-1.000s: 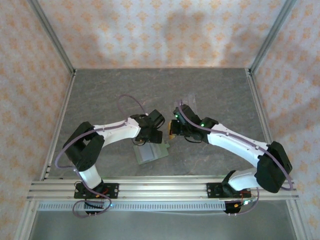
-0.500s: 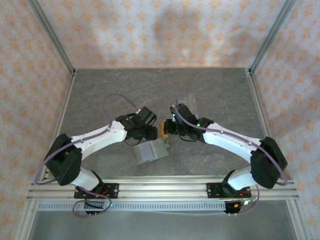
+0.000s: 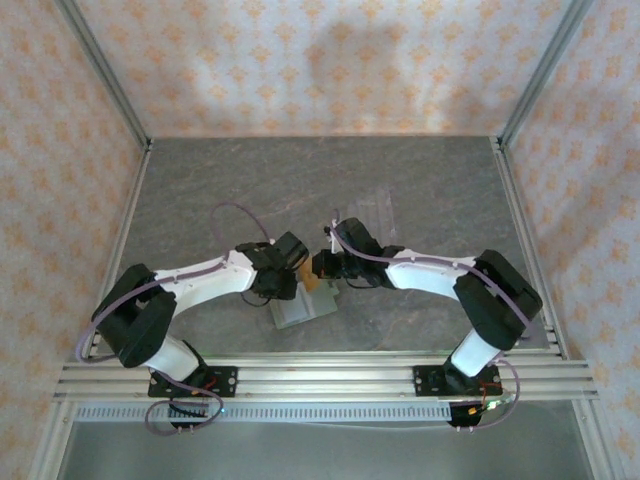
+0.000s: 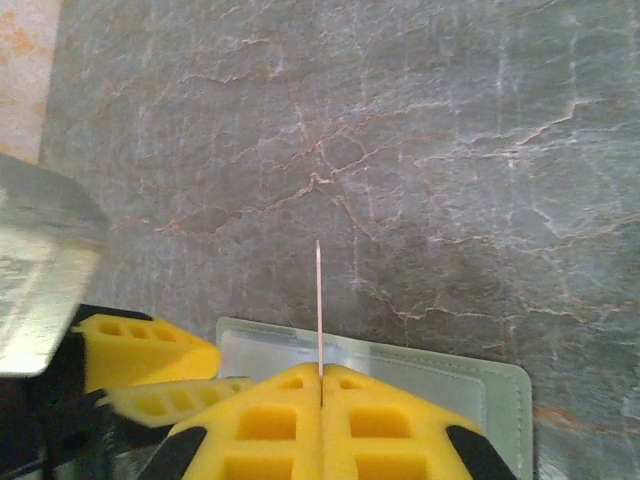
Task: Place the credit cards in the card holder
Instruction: Insert the credit card into the card slot.
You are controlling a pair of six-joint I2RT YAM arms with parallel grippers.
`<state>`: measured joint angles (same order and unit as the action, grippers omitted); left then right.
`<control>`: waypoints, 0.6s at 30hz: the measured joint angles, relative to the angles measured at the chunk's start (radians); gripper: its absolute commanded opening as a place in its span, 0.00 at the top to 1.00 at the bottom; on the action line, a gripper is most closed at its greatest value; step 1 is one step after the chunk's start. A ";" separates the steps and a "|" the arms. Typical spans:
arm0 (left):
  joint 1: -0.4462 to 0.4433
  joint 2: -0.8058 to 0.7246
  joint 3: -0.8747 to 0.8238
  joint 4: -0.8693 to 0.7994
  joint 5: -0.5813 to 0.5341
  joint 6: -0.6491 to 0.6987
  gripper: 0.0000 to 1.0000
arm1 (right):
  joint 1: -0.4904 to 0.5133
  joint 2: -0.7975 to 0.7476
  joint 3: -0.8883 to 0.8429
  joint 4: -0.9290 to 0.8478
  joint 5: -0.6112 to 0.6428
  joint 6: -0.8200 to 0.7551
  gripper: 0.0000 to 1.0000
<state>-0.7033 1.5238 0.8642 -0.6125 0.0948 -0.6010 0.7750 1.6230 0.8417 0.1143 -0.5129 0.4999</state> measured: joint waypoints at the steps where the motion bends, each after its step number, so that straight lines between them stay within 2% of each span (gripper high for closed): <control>1: 0.000 0.006 -0.010 0.000 -0.002 0.000 0.69 | 0.000 0.003 -0.005 0.011 -0.011 0.000 1.00; 18: -0.002 -0.051 -0.113 0.100 -0.023 -0.030 0.71 | -0.015 0.116 -0.098 0.299 -0.154 0.057 1.00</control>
<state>-0.7052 1.4723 0.7509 -0.5121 0.0715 -0.6308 0.7601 1.7393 0.7441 0.4137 -0.6674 0.5568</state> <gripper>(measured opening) 0.297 0.043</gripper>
